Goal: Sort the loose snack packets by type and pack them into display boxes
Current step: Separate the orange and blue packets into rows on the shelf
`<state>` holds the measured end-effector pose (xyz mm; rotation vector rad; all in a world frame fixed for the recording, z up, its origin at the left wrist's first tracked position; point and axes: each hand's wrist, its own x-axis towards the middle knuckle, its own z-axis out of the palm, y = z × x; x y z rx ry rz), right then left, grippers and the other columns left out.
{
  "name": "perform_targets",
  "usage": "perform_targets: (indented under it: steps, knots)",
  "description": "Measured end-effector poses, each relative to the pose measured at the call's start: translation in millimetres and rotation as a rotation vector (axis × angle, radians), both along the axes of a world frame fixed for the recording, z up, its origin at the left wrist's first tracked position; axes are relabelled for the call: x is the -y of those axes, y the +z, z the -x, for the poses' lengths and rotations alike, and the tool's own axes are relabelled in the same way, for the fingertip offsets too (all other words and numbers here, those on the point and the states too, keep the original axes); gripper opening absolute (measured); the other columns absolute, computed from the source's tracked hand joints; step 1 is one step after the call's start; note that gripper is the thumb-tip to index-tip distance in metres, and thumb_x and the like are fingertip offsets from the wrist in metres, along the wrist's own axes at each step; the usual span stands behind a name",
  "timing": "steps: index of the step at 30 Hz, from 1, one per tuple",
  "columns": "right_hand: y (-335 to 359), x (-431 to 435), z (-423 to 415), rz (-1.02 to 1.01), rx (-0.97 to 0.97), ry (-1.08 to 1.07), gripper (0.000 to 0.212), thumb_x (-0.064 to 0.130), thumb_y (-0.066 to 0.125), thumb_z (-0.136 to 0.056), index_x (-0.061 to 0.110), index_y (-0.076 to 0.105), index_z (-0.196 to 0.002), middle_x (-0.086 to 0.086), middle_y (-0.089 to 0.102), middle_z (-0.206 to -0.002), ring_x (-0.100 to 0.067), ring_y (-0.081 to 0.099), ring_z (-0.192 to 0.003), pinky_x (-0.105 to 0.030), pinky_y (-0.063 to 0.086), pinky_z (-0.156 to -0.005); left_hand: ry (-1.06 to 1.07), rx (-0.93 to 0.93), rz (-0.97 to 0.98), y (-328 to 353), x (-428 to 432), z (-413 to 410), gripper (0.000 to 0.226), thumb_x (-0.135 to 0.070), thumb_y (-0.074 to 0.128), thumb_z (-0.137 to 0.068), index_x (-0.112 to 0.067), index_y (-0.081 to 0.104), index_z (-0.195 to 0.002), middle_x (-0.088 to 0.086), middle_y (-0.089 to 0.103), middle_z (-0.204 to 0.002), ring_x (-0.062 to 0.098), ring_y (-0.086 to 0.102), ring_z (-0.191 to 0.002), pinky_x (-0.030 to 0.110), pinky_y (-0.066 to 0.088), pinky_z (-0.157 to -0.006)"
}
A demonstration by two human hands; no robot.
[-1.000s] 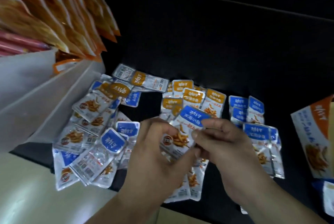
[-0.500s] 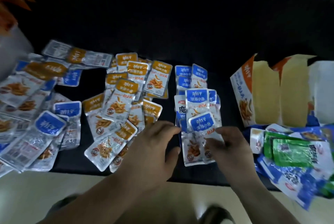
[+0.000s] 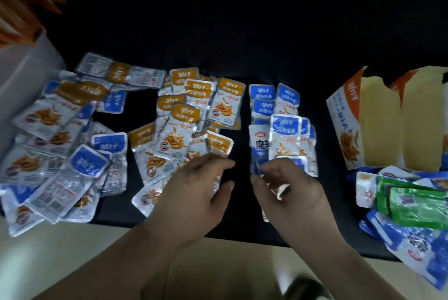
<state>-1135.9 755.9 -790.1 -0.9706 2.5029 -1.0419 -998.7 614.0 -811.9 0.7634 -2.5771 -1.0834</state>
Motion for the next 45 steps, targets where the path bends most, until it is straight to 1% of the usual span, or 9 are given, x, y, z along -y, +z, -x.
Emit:
perform_targets:
  steps: [4,10,14,17,19,23,27,33,45]
  knots:
    - [11.3,44.8,-35.9,0.02,0.19,0.219,0.021,0.026,0.075,-0.087,0.042,0.067,-0.097,0.027,0.072,-0.09,0.001,0.07,-0.082,-0.025,0.057,-0.07,0.1,-0.092,-0.053,13.5,21.0,-33.3,0.023,-0.026,0.059,-0.096,-0.025,0.071,-0.115,-0.013,0.071,-0.1,0.002,0.067,-0.085,0.025,0.054,-0.069]
    - [20.2,113.4,-64.4,-0.116,0.303,0.478,0.015,0.031,0.069,-0.088,0.042,0.068,-0.099,0.023,0.072,-0.09,-0.001,0.069,-0.087,-0.025,0.054,-0.075,0.248,-0.055,-0.027,16.8,50.4,-91.4,0.025,-0.026,0.06,-0.095,-0.029,0.071,-0.117,-0.016,0.068,-0.096,-0.003,0.058,-0.072,0.005,0.039,-0.064]
    - [25.0,155.4,-83.5,-0.285,0.176,0.627,0.019,0.044,0.065,-0.092,0.044,0.063,-0.111,0.026,0.065,-0.11,0.001,0.065,-0.1,-0.019,0.053,-0.082,0.375,0.018,0.165,8.5,62.1,-136.1,0.021,-0.029,0.066,-0.09,-0.027,0.07,-0.11,-0.008,0.065,-0.116,0.015,0.063,-0.104,0.038,0.056,-0.08]
    - [25.2,182.3,-102.3,-0.37,0.178,0.691,0.027,0.038,0.067,-0.096,0.037,0.061,-0.123,0.021,0.057,-0.127,-0.006,0.065,-0.094,-0.026,0.054,-0.082,0.496,0.274,0.34,-3.4,68.1,-174.6,0.051,-0.048,0.067,-0.085,-0.03,0.063,-0.133,0.007,0.045,-0.158,0.037,0.037,-0.147,0.058,0.04,-0.113]
    - [19.1,197.8,-116.3,-0.451,0.11,0.768,0.038,0.039,0.066,-0.097,0.03,0.058,-0.133,0.013,0.052,-0.139,-0.009,0.059,-0.101,-0.026,0.049,-0.087,0.581,0.398,0.318,-11.4,70.8,-191.7,0.071,-0.065,0.06,-0.083,-0.035,0.05,-0.148,0.012,0.027,-0.168,0.042,0.018,-0.156,0.063,0.028,-0.12]
    - [7.6,212.2,-153.8,-0.554,0.013,0.836,0.053,0.045,0.058,-0.1,0.025,0.047,-0.148,0.002,0.044,-0.148,-0.022,0.048,-0.131,-0.038,0.046,-0.106,0.705,0.354,0.159,-23.5,82.5,-198.6,0.069,-0.07,0.046,-0.087,-0.036,0.052,-0.147,0.014,0.025,-0.169,0.044,0.024,-0.153,0.063,0.036,-0.116]
    - [1.7,211.4,-170.9,-0.513,0.079,0.741,0.065,0.039,0.055,-0.102,0.033,0.026,-0.16,0.009,0.026,-0.165,-0.019,0.031,-0.149,-0.033,0.035,-0.119,0.779,0.264,0.171,-27.8,92.4,-196.2,0.061,-0.044,0.075,-0.079,-0.028,0.063,-0.137,0.012,0.042,-0.159,0.039,0.044,-0.137,0.052,0.047,-0.106]
    - [-5.5,203.0,-153.8,-0.473,0.03,0.758,0.073,0.041,0.058,-0.1,0.037,0.02,-0.162,0.017,0.025,-0.164,-0.016,0.033,-0.146,-0.032,0.034,-0.118,0.799,0.331,0.185,-27.1,94.5,-194.2,0.076,-0.051,0.083,-0.067,-0.022,0.063,-0.134,0.003,0.065,-0.122,0.031,0.058,-0.103,0.038,0.05,-0.084]
    - [0.5,207.8,-143.4,-0.575,0.1,0.706,0.078,0.034,0.056,-0.097,0.032,0.014,-0.163,0.011,-0.003,-0.168,-0.03,0.03,-0.149,-0.036,0.039,-0.113,0.824,0.306,0.031,-21.2,101.7,-145.1,0.06,-0.05,0.082,-0.066,-0.035,0.062,-0.121,-0.008,0.071,-0.103,0.022,0.066,-0.099,0.032,0.052,-0.07]
